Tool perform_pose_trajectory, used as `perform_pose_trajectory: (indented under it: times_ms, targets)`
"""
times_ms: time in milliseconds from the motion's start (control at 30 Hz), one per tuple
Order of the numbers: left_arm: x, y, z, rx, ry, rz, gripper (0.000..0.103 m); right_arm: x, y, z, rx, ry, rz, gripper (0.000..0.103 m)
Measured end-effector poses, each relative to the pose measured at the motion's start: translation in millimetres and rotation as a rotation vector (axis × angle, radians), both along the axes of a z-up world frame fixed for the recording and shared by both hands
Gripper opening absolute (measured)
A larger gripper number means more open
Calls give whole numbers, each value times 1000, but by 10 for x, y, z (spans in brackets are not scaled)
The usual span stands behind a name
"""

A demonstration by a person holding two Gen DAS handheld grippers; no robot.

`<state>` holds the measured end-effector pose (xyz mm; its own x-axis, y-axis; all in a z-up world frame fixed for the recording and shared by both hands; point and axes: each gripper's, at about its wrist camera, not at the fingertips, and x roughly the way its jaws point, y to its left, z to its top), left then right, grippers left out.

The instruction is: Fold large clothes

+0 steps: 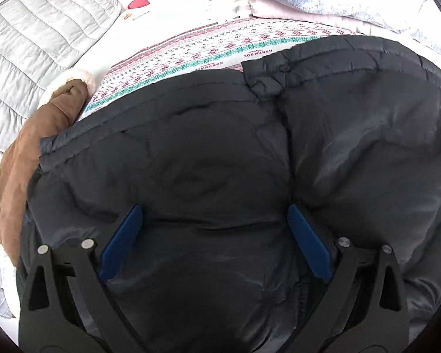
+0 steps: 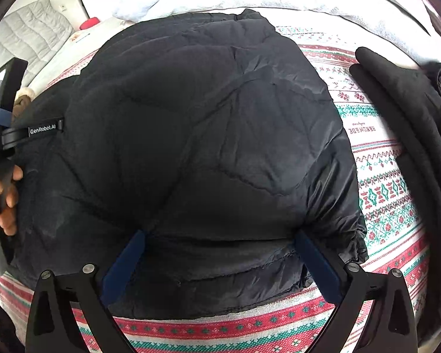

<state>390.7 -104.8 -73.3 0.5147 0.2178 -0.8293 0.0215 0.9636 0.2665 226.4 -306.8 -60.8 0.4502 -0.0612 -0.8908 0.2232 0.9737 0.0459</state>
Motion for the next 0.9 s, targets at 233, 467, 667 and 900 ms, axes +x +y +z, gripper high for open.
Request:
perform_pose_trajectory:
  times_ms: [233,467,667,900]
  targets:
    - [28,95,-41,-32,2,-1,102,-79,-124,120,90,-31,-28,103]
    - [106,167,-89,-21,-6,-8,102,-415,-618,204,298,-65,-68,103]
    - [34,91,-82,-18,-10,-8,102,-683,-1083,118,540,-63,-102,103]
    - [-61,6,-69,-12,-25,-7,102,-713,-1455,-85,701,-121,-237,103]
